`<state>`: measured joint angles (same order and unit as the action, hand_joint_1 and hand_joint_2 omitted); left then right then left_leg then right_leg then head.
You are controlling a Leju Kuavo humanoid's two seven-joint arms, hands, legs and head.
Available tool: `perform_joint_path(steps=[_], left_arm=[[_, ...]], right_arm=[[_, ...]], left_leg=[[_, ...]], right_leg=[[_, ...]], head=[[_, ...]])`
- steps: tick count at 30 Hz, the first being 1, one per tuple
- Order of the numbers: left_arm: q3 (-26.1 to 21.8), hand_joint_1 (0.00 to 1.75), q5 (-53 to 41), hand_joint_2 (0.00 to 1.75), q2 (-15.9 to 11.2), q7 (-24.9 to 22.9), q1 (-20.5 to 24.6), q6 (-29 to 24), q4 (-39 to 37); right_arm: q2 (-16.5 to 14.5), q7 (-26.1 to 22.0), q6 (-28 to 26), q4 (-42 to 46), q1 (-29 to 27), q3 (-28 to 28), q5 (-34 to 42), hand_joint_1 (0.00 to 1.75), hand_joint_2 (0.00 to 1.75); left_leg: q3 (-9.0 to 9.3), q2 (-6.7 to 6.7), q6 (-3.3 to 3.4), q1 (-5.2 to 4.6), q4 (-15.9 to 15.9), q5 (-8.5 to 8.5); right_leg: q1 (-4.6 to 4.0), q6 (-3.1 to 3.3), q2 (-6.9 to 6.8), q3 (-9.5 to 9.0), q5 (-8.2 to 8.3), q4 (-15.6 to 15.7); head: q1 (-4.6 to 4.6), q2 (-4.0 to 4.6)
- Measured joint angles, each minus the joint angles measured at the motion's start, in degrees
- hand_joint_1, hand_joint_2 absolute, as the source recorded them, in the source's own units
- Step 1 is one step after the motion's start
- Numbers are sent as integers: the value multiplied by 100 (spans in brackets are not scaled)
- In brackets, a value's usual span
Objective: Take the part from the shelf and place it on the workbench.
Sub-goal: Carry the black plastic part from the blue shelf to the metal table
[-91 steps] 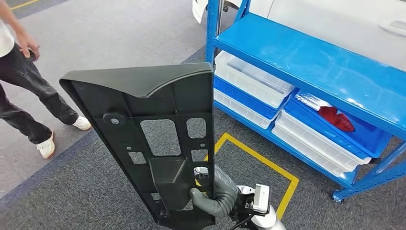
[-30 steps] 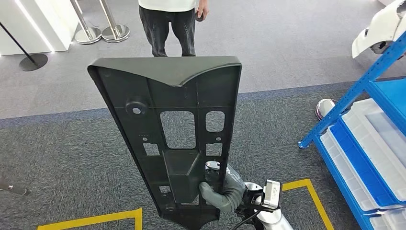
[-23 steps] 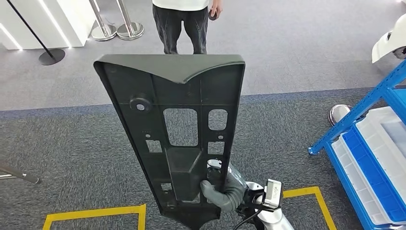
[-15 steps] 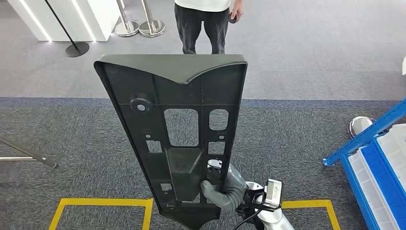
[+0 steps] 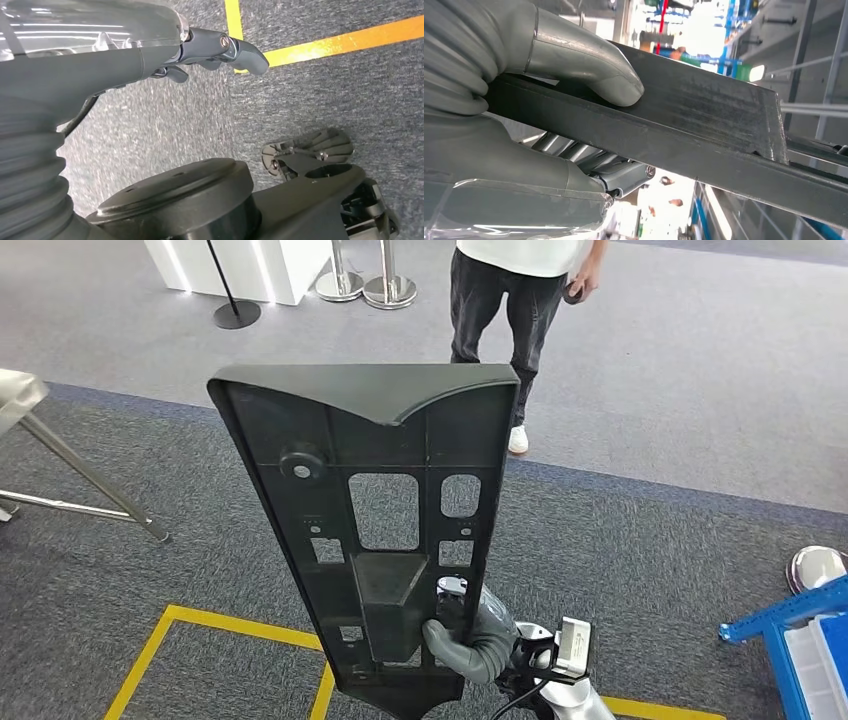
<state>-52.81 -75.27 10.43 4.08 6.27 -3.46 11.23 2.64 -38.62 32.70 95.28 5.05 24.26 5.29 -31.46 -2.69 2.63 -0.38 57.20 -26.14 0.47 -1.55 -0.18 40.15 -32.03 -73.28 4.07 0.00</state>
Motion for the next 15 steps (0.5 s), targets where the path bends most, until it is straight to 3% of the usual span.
perform_joint_path(steps=[2, 3, 5, 7, 8, 10, 11, 13, 14, 15], left_arm=[[6, 0, -1, 175, 7, -20, 3, 8, 0], [8, 0, -1, 175, 10, -31, 6, 10, 0], [8, 0, 0, 175, 13, -41, 7, 11, 0], [7, 0, 2, 175, 12, -45, 1, 12, 0], [7, 0, 5, 175, 11, -55, -2, 12, 0], [5, 0, 25, 175, 8, -92, 5, 14, 0], [3, 0, 42, 175, 5, -114, 17, 16, 0], [-4, 0, 86, 175, -2, -156, 57, 27, 0], [-8, 0, 106, 175, -4, -174, 71, 33, 0], [-10, 0, 118, 175, -5, -189, 75, 38, 0]], right_arm=[[9, 2, 0, 1, 0, 0, -3, 175, 175], [13, 2, 0, 1, -2, 0, -2, 175, 175], [23, 3, 0, -1, -8, 0, -2, 175, 175], [29, 4, 0, -1, -7, 1, -3, 175, 175], [30, 4, 1, -1, -2, 1, -3, 175, 175], [29, 2, 7, -1, 1, 3, 0, 175, 175], [29, -1, 13, -3, -1, 4, 2, 175, 175], [29, -13, 32, -25, -5, 4, 4, 175, 175], [29, -25, 45, -43, -3, 4, 5, 175, 175], [29, -44, 63, -66, 1, 4, 7, 175, 175]], left_leg=[[14, -154, -25, 5, 23, -16], [4, -221, -49, 0, 48, -31], [-45, -335, -113, 8, 77, -42], [-85, -419, -187, 29, 73, -41], [-101, -361, -221, 31, 108, -73], [-231, -99, -273, 20, 441, -288], [-366, 52, -292, 19, 752, -462], [-684, 168, -320, 24, 1466, -782], [-755, 194, -327, 26, 1653, -821], [-723, 219, -327, 28, 1628, -751]], right_leg=[[29, 16, 150, -332, 434, 765], [48, 21, 264, -486, 564, 1122], [54, 40, 407, -621, 621, 1457], [44, 91, 315, -631, 620, 1490], [43, 128, 251, -649, 626, 1514], [45, 197, 114, -688, 632, 1566], [31, 220, 43, -701, 624, 1573], [10, 244, -116, -709, 606, 1572], [1, 248, -202, -714, 596, 1571], [-5, 247, -281, -722, 586, 1569]], head=[[0, 0], [1, 0], [1, 0], [1, 0], [2, 0], [3, 0], [3, 0], [3, 0], [2, 0], [2, 0]])
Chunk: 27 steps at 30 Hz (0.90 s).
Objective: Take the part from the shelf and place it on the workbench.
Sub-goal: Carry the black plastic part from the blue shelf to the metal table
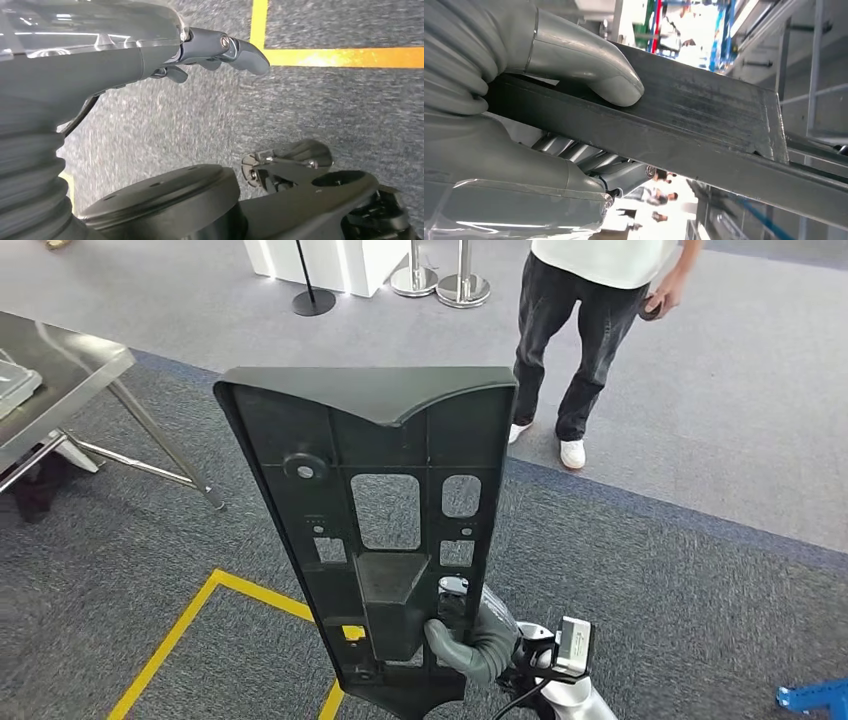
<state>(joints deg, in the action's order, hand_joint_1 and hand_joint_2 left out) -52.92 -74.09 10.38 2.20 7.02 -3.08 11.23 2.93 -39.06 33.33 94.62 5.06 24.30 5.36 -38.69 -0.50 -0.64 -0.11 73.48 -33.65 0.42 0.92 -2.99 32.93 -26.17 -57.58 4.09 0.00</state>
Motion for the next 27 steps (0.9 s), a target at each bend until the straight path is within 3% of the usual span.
perform_joint_path(steps=[1, 3, 5, 8, 10, 12, 14, 15, 17, 19, 21, 23, 25, 27], left_arm=[[-2, 0, 3, 175, 0, -7, -10, 2, 0], [-2, 0, -11, 175, -4, -8, -53, -3, 0], [-3, 0, -30, 175, -14, 12, -90, -8, 0], [-4, 0, -62, 175, -17, 63, -115, -5, 0], [-3, 0, -77, 175, -11, 88, -102, -1, 0], [-2, 0, -80, 175, -5, 98, -75, 5, 0], [-2, 0, -74, 175, -2, 98, -65, 9, 0], [-2, 0, -69, 175, -1, 98, -65, 11, 0], [-2, 0, -61, 175, 3, 100, -62, 10, 0], [-2, 0, -56, 175, 8, 99, -56, 9, 0], [-3, 0, -52, 175, 9, 96, -50, 7, 0], [-3, 0, -49, 175, 8, 81, -60, 9, 0], [-3, 0, -47, 175, 3, 46, -71, 11, 0], [-4, 0, -38, 175, -5, 14, -54, 11, 0]], right_arm=[[0, -21, 21, -21, 7, 0, -1, 175, 175], [0, -53, 59, -57, 26, -1, -15, 175, 175], [-1, -66, 73, -82, 42, -2, -36, 175, 175], [-2, -69, 69, -117, 69, -4, -71, 175, 175], [0, -73, 73, -127, 90, -8, -85, 175, 175], [5, -74, 82, -146, 98, -15, -86, 175, 175], [10, -72, 104, -190, 105, -20, -84, 175, 175], [11, -70, 117, -214, 115, -20, -83, 175, 175], [11, -70, 139, -253, 151, -20, -79, 175, 175], [10, -70, 151, -281, 211, -20, -73, 175, 175], [10, -71, 149, -305, 259, -20, -62, 175, 175], [7, -72, 134, -322, 281, -20, -46, 175, 175], [-7, -70, 116, -326, 300, -20, -38, 175, 175], [-21, -64, 106, -315, 305, -20, -39, 175, 175]], left_leg=[[143, 40, 9, 1, -255, 169], [569, 291, 67, -31, -1092, 509], [788, 486, 148, -87, -1586, 613], [774, 330, 240, -90, -1648, 641], [791, 196, 297, -52, -1692, 691], [792, 72, 328, -32, -1703, 718], [780, -75, 335, -31, -1688, 722], [779, -153, 333, -31, -1678, 720], [787, -309, 316, -27, -1652, 709], [764, -449, 274, -24, -1603, 681], [704, -558, 214, -11, -1569, 668], [667, -662, 138, 12, -1578, 671], [624, -552, 71, 11, -1464, 580], [403, -242, 21, 7, -945, 282]], right_leg=[[-5, -5, -64, -15, -11, -1], [-23, -29, -180, -58, -35, 0], [-47, -74, -289, -73, -49, -2], [-48, -154, -427, -82, -72, -18], [-23, -212, -179, 9, -239, -264], [2, -251, 171, 348, -586, -965], [11, -268, 269, 719, -794, -1653], [15, -270, 275, 789, -743, -1737], [33, -259, 314, 599, -351, -1233], [69, -242, 572, 263, -12, -447], [85, -223, 769, 133, 53, -107], [74, -174, 686, 127, 55, -79], [78, -95, 546, 77, 59, -20], [71, -34, 382, 30, 52, 22]], head=[[0, 0], [0, 0], [0, 0], [0, 0], [-1, 0], [-2, 0], [-2, 0], [-2, 0], [-2, 0], [-2, 0], [-2, 0], [-1, 0], [0, 0], [0, 0]])
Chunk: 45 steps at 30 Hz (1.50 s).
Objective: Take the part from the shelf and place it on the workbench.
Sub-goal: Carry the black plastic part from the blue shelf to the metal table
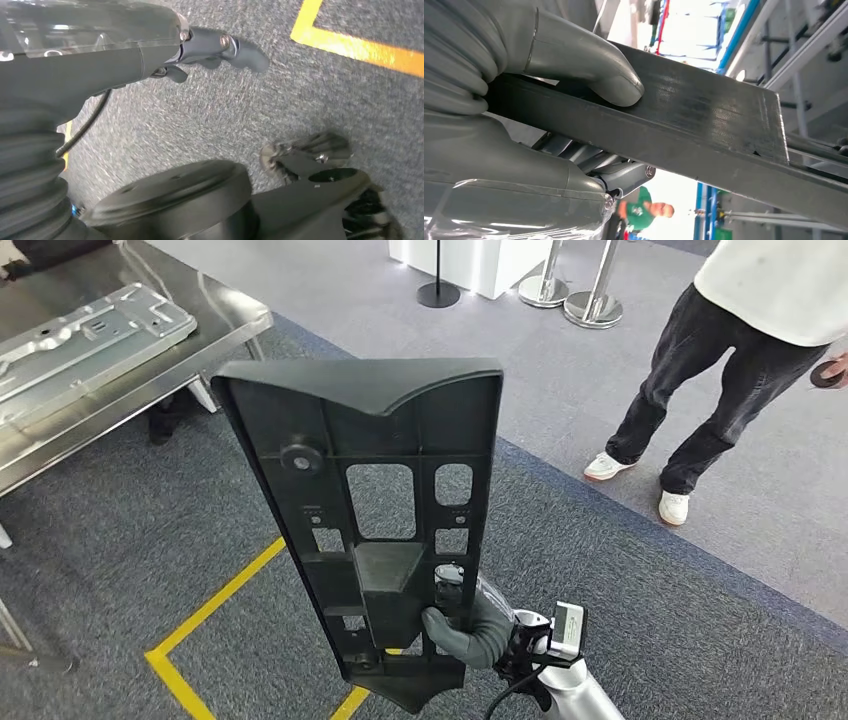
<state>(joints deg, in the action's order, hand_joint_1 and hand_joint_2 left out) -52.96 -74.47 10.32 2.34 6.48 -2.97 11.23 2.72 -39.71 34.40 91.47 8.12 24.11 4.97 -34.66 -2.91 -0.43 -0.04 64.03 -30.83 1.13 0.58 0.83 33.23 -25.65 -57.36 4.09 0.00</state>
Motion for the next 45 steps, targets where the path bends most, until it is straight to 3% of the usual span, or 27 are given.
perform_joint_path(steps=[2, 3, 4, 6, 8, 10, 12, 14, 16, 18, 19, 20, 21, 23, 25, 27, 28, 30, 32, 34, 35, 36, 38, 40, 42, 43, 45], left_arm=[[-2, 0, 13, 175, -9, -8, 44, 2, 0], [-2, 0, 16, 175, -14, -10, 61, 4, 0], [-2, 0, 17, 175, -14, -13, 66, 7, 0], [-2, 0, 15, 175, -14, -11, 39, 4, 0], [-3, 0, 13, 175, -15, 11, -2, -15, 0], [-4, 0, 14, 175, -20, 50, -24, -35, 0], [-4, 0, 17, 175, -21, 77, -25, -44, 0], [-4, 0, 19, 175, -18, 76, -15, -45, 0], [-4, 0, 20, 175, -8, 68, -3, -40, 0], [-5, 0, 21, 175, 1, 62, -7, -36, 0], [-5, 0, 21, 175, 3, 60, -10, -35, 0], [-5, 0, 22, 175, 6, 58, -11, -35, 0], [-5, 0, 22, 175, 11, 55, -11, -34, 0], [-5, 0, 29, 175, 22, 45, -7, -32, 0], [-11, 0, 49, 175, 30, 36, -9, -32, 0], [-22, 0, 64, 175, 33, 38, -24, -36, 0], [-27, 0, 64, 175, 34, 42, -33, -40, 0], [-35, 0, 64, 175, 29, 53, -31, -52, 0], [-46, 0, 65, 175, 20, 70, 2, -61, 0], [-57, 0, 64, 175, 14, 83, 39, -62, 0], [-58, 0, 63, 175, 14, 84, 42, -63, 0], [-59, 0, 61, 175, 13, 80, 36, -64, 0], [-60, 0, 53, 175, 6, 68, 7, -68, 0], [-62, 0, 44, 175, -5, 57, -14, -69, 0], [-64, 0, 40, 175, -11, 54, -26, -64, 0], [-65, 0, 40, 175, -10, 53, -33, -62, 0], [-67, 0, 40, 175, -8, 50, -32, -59, 0]], right_arm=[[-3, 18, 1, 9, -4, 0, -7, 175, 175], [-3, 27, 4, 10, -4, 0, -9, 175, 175], [-3, 31, 5, 10, -4, 0, -10, 175, 175], [-3, 30, 8, 11, 0, 0, -7, 175, 175], [-1, 24, 15, 10, 3, 0, 3, 175, 175], [4, 10, 20, 3, 2, 1, 9, 175, 175], [8, 3, 21, -9, 9, 3, 3, 175, 175], [9, -2, 22, -15, 26, 5, -6, 175, 175], [15, -6, 22, -20, 24, 7, -15, 175, 175], [22, -7, 22, -31, 5, 8, -26, 175, 175], [25, -7, 22, -36, -1, 9, -31, 175, 175], [26, -7, 22, -38, -3, 9, -36, 175, 175], [27, -7, 23, -38, 0, 9, -39, 175, 175], [28, -7, 27, -37, 13, 9, -40, 175, 175], [30, -6, 38, -36, 28, 10, -39, 175, 175], [31, -5, 50, -38, 68, 17, -32, 175, 175], [31, -5, 53, -39, 100, 25, -24, 175, 175], [31, -8, 55, -40, 148, 38, 8, 175, 175], [40, -9, 45, -54, 143, 41, 32, 175, 175], [53, -6, 30, -75, 107, 42, 39, 175, 175], [56, -5, 23, -81, 90, 42, 40, 175, 175], [58, -6, 17, -85, 78, 42, 41, 175, 175], [60, -7, 1, -84, 64, 42, 41, 175, 175], [64, -9, -20, -79, 39, 42, 39, 175, 175], [69, -9, -32, -73, 7, 42, 33, 175, 175], [70, -7, -34, -66, -2, 42, 29, 175, 175], [72, -11, -34, -44, -10, 42, 31, 175, 175]], left_leg=[[-347, 180, -44, 10, 749, -326], [-441, 217, -58, 15, 966, -376], [-416, 243, -64, 17, 940, -302], [-73, 345, -47, 19, 289, 84], [274, 571, 10, -18, -424, 327], [346, 668, 85, -62, -655, 337], [322, 546, 159, -57, -678, 364], [335, 426, 226, -28, -708, 399], [342, 312, 269, -14, -719, 419], [335, 175, 283, -17, -710, 421], [337, 95, 282, -18, -703, 420], [343, 15, 278, -18, -696, 417], [353, -68, 269, -15, -687, 410], [349, -211, 234, -13, -652, 384], [305, -328, 176, 0, -626, 368], [270, -422, 105, 15, -632, 363], [260, -379, 72, 12, -607, 337], [133, -120, 3, 3, -295, 150], [-191, 137, -60, 15, 400, -188], [-427, 207, -101, 28, 894, -336], [-396, 234, -111, 33, 842, -244], [-257, 288, -113, 38, 576, -58], [111, 546, -86, 20, -189, 289], [269, 740, 4, -25, -581, 371], [250, 663, 106, -46, -615, 362], [248, 588, 144, -38, -633, 379], [264, 452, 220, -12, -670, 416]], right_leg=[[-21, 26, -175, -14, -20, 1], [-28, 30, -263, -21, -31, 0], [-32, 27, -341, -31, -42, -1], [-38, 7, -470, -71, -68, -2], [-57, -31, -564, -101, -90, -6], [-83, -83, -664, -96, -100, -17], [-87, -150, -744, -102, -120, -30], [-61, -213, -527, -39, -265, -224], [-39, -245, -211, 277, -612, -891], [-39, -252, -125, 666, -857, -1624], [-38, -249, -118, 740, -807, -1719], [-37, -240, -109, 711, -658, -1601], [-33, -227, -67, 579, -426, -1268], [-14, -197, 156, 253, -75, -485], [-13, -171, 311, 104, 2, -116], [-21, -124, 233, 85, -11, -87], [-15, -91, 175, 66, -10, -65], [0, -31, 39, 16, -15, -19], [-16, 12, -126, -17, -44, -12], [-25, 26, -298, -36, -72, -14], [-24, 20, -370, -49, -85, -15], [-24, 8, -435, -71, -101, -16], [-43, -32, -541, -116, -135, -22], [-79, -88, -641, -124, -155, -34], [-96, -146, -775, -126, -165, -35], [-82, -180, -760, -132, -193, -56], [-50, -232, -512, -19, -391, -342]], head=[[0, 0], [0, 0], [0, 0], [0, 0], [0, 0], [0, 0], [0, 0], [-1, 0], [-2, 0], [-2, 0], [-2, 0], [-1, 0], [-2, 0], [-1, 0], [-2, 0], [-1, 0], [-1, 0], [0, 0], [0, 0], [0, 0], [0, 0], [0, 0], [0, 0], [0, 0], [0, 0], [-1, 0], [-1, 0]])
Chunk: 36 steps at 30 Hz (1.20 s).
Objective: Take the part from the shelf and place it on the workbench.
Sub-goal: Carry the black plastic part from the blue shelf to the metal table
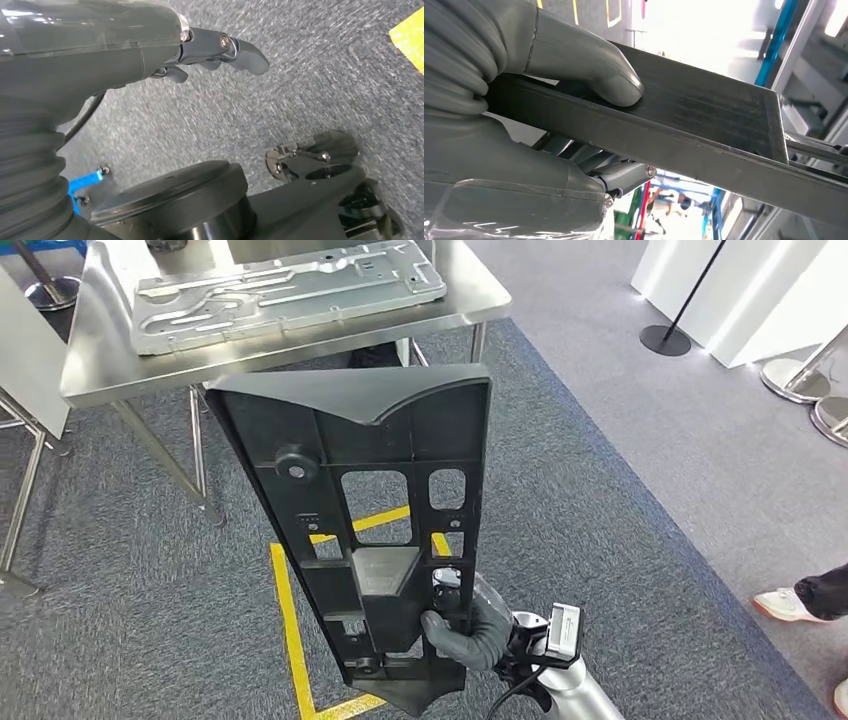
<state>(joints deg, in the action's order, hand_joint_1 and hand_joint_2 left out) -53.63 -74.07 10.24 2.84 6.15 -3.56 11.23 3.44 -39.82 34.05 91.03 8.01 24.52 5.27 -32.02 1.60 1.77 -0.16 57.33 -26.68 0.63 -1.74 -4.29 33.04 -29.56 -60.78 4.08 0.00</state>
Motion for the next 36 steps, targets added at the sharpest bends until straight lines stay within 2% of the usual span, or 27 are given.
perform_joint_path(steps=[1, 2, 3, 4, 6, 9, 11, 12, 13, 15, 16, 17, 18, 20, 21, 22, 23, 24, 26, 27, 28, 29, 31, 33, 34, 36], left_arm=[[-1, 0, 0, 175, 2, -1, 5, 2, 0], [-1, 0, 0, 175, 2, -1, 11, 3, 0], [-1, 0, 0, 175, 3, -2, 13, 5, 0], [-2, 0, 1, 175, 3, -4, 11, 7, 0], [-4, 0, 2, 175, 3, -9, 7, 8, 0], [-5, 0, 2, 175, 3, -11, 9, 9, 0], [-5, 0, 1, 175, 3, -13, 10, 10, 0], [-5, 0, 1, 175, 3, -15, 11, 11, 0], [-5, 0, -1, 175, 7, -20, 17, 15, -1], [-5, 0, -8, 175, 16, -23, 28, 20, -2], [-5, 0, -13, 175, 17, -23, 33, 21, -2], [-5, 0, -17, 175, 14, -20, 35, 20, -1], [-5, 0, -20, 175, 11, -19, 40, 17, -1], [-8, 0, -22, 175, -1, -10, 72, 14, 0], [-10, 0, -20, 175, -7, 3, 92, 13, 0], [-11, 0, -15, 175, -14, 16, 110, 13, 0], [-13, 0, -9, 175, -20, 28, 117, 13, 0], [-14, 0, -2, 175, -25, 35, 114, 13, 0], [-19, 0, 10, 175, -39, 34, 79, 7, 0], [-24, 0, 16, 175, -44, 34, 51, 4, 0], [-32, 0, 24, 175, -49, 40, 22, 1, 0], [-42, 0, 32, 175, -51, 48, 2, 0, 0], [-57, 0, 40, 175, -52, 61, -12, 0, 0], [-62, 0, 42, 175, -53, 61, -12, -1, 0], [-64, 0, 43, 175, -54, 61, -14, -1, 0], [-66, 0, 47, 175, -55, 61, -23, -2, 0]], right_arm=[[4, -1, 1, 7, -9, 0, -1, 175, 175], [9, -2, 3, 9, -26, 0, -1, 175, 175], [15, 0, 8, 8, -46, 0, -3, 175, 175], [21, 3, 16, 6, -65, 0, -4, 175, 175], [25, 4, 32, 4, -83, 0, -5, 175, 175], [26, 4, 38, 4, -84, 0, -5, 175, 175], [26, 4, 43, 4, -81, 0, -4, 175, 175], [27, 4, 48, 4, -79, 0, -4, 175, 175], [27, 3, 54, 1, -69, 0, -4, 175, 175], [28, 3, 40, -20, -43, 0, -10, 175, 175], [25, 3, 25, -32, -28, 0, -14, 175, 175], [22, 4, 5, -43, -19, 0, -18, 175, 175], [17, 3, -6, -46, -13, 0, -17, 175, 175], [11, 1, -10, -60, -15, -1, -16, 175, 175], [10, 1, -7, -72, -22, -2, -14, 175, 175], [10, 1, -2, -86, -32, -2, -11, 175, 175], [9, 2, 4, -98, -42, -1, -4, 175, 175], [9, 2, 13, -105, -51, -1, 4, 175, 175], [5, 2, 38, -111, -61, -1, 16, 175, 175], [4, 1, 53, -113, -64, -2, 17, 175, 175], [-1, 1, 68, -114, -74, -2, 18, 175, 175], [-5, 0, 83, -114, -91, -2, 19, 175, 175], [-13, -1, 98, -114, -128, -2, 19, 175, 175], [-14, -1, 101, -113, -147, -1, 19, 175, 175], [-14, -1, 101, -113, -151, -1, 19, 175, 175], [-14, -1, 102, -114, -170, 0, 19, 175, 175]], left_leg=[[3, -67, 26, 11, -7, 11], [-2, -139, 41, 13, -6, 16], [-5, -217, 50, 10, -3, 17], [-4, -300, 52, 7, 1, 17], [1, -411, 52, 3, 9, 17], [5, -447, 51, 2, 12, 16], [9, -483, 49, 2, 16, 14], [14, -515, 45, 3, 19, 12], [6, -589, 25, 2, 35, 4], [-26, -764, -64, 21, 40, -6], [-40, -816, -115, 27, 51, -20], [-56, -758, -160, 26, 94, -60], [-110, -640, -189, 16, 236, -156], [-399, -348, -246, 17, 879, -503], [-587, -272, -269, 29, 1262, -667], [-723, -234, -288, 38, 1540, -750], [-758, -216, -300, 47, 1612, -717], [-670, -207, -308, 58, 1446, -570], [-268, -242, -309, 85, 673, -187], [-93, -281, -295, 89, 324, -73], [8, -311, -275, 87, 111, -29], [38, -335, -247, 78, 45, -54], [34, -296, -170, 70, 26, -45], [55, -231, -80, 78, -8, -28], [64, -190, -42, 80, -24, -20], [60, -108, 4, 53, -24, -27]], right_leg=[[15, -15, 187, 160, -175, -332], [17, -20, 306, 373, -357, -746], [16, -24, 367, 582, -489, -1136], [15, -23, 388, 721, -513, -1365], [15, -16, 396, 802, -415, -1443], [15, -11, 399, 771, -330, -1352], [15, -3, 407, 697, -213, -1177], [15, 6, 422, 616, -102, -994], [23, 23, 555, 454, 60, -604], [25, 83, 753, 177, 298, 52], [41, 121, 815, 70, 364, 294], [51, 157, 754, 41, 369, 326], [70, 184, 705, 10, 375, 358], [70, 220, 607, -27, 365, 385], [65, 226, 555, -31, 356, 383], [62, 227, 510, -34, 347, 380], [63, 221, 474, -40, 338, 378], [65, 209, 461, -53, 328, 375], [67, 169, 471, -83, 301, 364], [63, 139, 490, -83, 294, 350], [58, 107, 504, -72, 294, 342], [53, 75, 520, -57, 300, 341], [57, 6, 549, -47, 307, 348], [63, -42, 531, 25, 180, 170], [64, -56, 513, 142, 34, -86], [61, -64, 487, 544, -330, -904]], head=[[0, 0], [0, 0], [0, 0], [0, 0], [-1, 0], [-1, 0], [-1, 0], [-1, 0], [-1, 0], [1, 0], [1, 0], [2, 0], [2, 0], [2, 0], [2, 0], [2, 0], [2, 0], [2, 0], [1, 0], [1, 0], [1, 0], [1, 0], [1, 0], [1, 0], [1, 0], [1, 0]])
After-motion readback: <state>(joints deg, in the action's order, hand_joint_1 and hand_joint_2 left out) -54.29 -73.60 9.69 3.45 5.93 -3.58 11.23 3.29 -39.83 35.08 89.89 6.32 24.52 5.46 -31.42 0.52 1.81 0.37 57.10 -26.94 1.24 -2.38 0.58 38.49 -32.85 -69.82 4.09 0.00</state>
